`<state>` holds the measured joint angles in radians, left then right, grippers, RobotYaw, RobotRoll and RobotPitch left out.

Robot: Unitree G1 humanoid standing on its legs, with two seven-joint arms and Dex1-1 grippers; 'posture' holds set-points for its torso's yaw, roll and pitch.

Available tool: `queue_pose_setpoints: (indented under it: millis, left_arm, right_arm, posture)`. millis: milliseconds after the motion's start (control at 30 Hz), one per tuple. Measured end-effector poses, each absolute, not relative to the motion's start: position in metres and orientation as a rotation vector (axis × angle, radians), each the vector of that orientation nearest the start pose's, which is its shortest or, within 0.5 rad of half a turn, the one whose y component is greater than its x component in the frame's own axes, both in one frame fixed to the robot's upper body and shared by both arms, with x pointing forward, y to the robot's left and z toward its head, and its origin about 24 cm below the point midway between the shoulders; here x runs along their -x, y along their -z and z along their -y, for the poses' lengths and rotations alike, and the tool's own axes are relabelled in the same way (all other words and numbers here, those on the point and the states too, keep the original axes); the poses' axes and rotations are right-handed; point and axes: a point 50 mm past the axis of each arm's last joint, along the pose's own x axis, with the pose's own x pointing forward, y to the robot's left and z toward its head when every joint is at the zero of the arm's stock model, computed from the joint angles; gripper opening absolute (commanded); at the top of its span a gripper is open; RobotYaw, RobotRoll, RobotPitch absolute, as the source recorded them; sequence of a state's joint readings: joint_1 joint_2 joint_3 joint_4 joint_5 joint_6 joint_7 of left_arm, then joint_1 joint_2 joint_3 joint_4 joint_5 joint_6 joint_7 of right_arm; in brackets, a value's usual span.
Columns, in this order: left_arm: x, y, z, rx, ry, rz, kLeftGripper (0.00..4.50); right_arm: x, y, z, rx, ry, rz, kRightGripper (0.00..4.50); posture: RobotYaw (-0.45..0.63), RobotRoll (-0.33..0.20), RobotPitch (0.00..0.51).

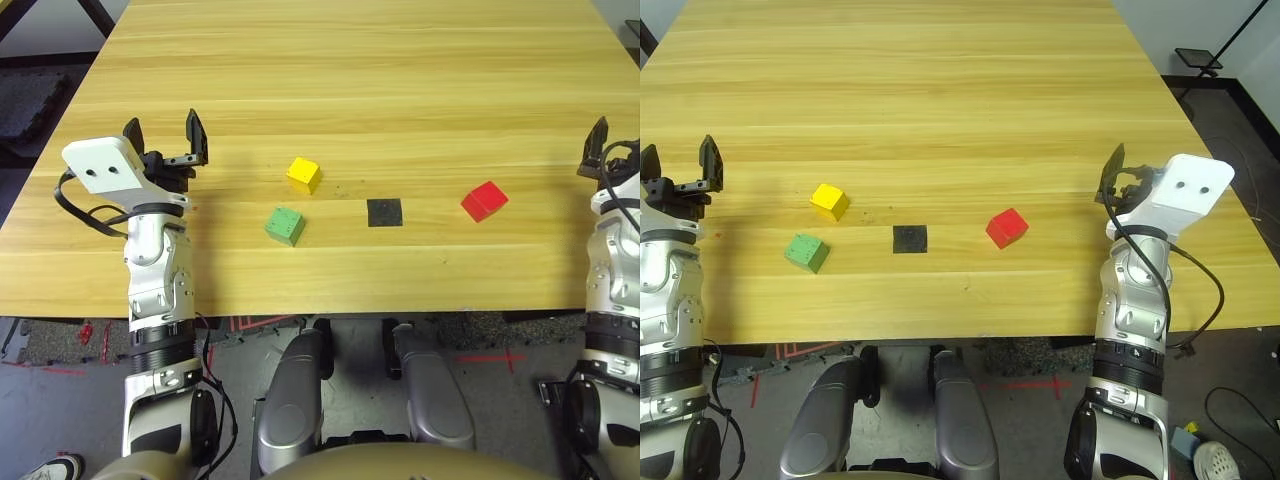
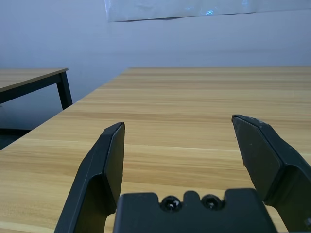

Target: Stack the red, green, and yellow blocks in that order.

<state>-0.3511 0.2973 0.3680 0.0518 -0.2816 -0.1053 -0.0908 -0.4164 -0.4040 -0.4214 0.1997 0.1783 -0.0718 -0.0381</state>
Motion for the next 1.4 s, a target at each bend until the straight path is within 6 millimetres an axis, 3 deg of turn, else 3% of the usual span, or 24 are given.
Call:
queue_pose_setpoints:
  millis: [267, 400, 500, 633, 733, 967, 1200, 1400]
  left_arm:
    - [-0.292, -0.159, -0.262, 0.043, -0.191, 0.486, 4.49]
    - [-0.294, -0.16, -0.259, 0.049, -0.127, 0.493, 4.49]
    - [-0.293, -0.165, -0.257, 0.051, 0.02, 0.512, 4.49]
    - [-0.293, -0.186, -0.262, -0.018, 0.343, 0.494, 4.49]
    - [-0.296, -0.196, -0.265, -0.055, 0.583, 0.443, 4.49]
    - [-0.308, -0.192, -0.258, -0.168, 1.006, 0.27, 4.49]
    - [-0.323, -0.191, -0.25, -0.252, 1.214, 0.194, 4.49]
    - [-0.331, -0.193, -0.246, -0.304, 1.309, 0.155, 4.49]
  right_arm:
    - [-0.3, -0.166, 0.305, 0.096, 0.408, 0.398, 4.5]
    - [-0.302, -0.169, 0.299, 0.116, 0.357, 0.394, 4.5]
    - [-0.307, -0.173, 0.292, 0.112, 0.24, 0.362, 4.5]
    - [-0.316, -0.184, 0.282, 0.096, -0.007, 0.204, 4.5]
    - [-0.316, -0.205, 0.271, 0.094, -0.187, 0.118, 4.5]
    - [-0.305, -0.236, 0.252, 0.109, -0.435, -0.081, 4.5]
    - [-0.29, -0.234, 0.231, 0.116, -0.547, -0.266, 4.5]
    - [-0.28, -0.228, 0.224, 0.156, -0.53, -0.327, 4.5]
  posture:
    - [0.14, -0.013, 0.261]
    - [0.16, -0.003, 0.249]
    - [0.17, -0.002, 0.24]
    - [0.16, -0.007, 0.247]
    - [0.15, -0.014, 0.241]
    - [0.13, -0.038, 0.24]
    - [0.1, -0.051, 0.249]
    - [0.08, -0.052, 0.253]
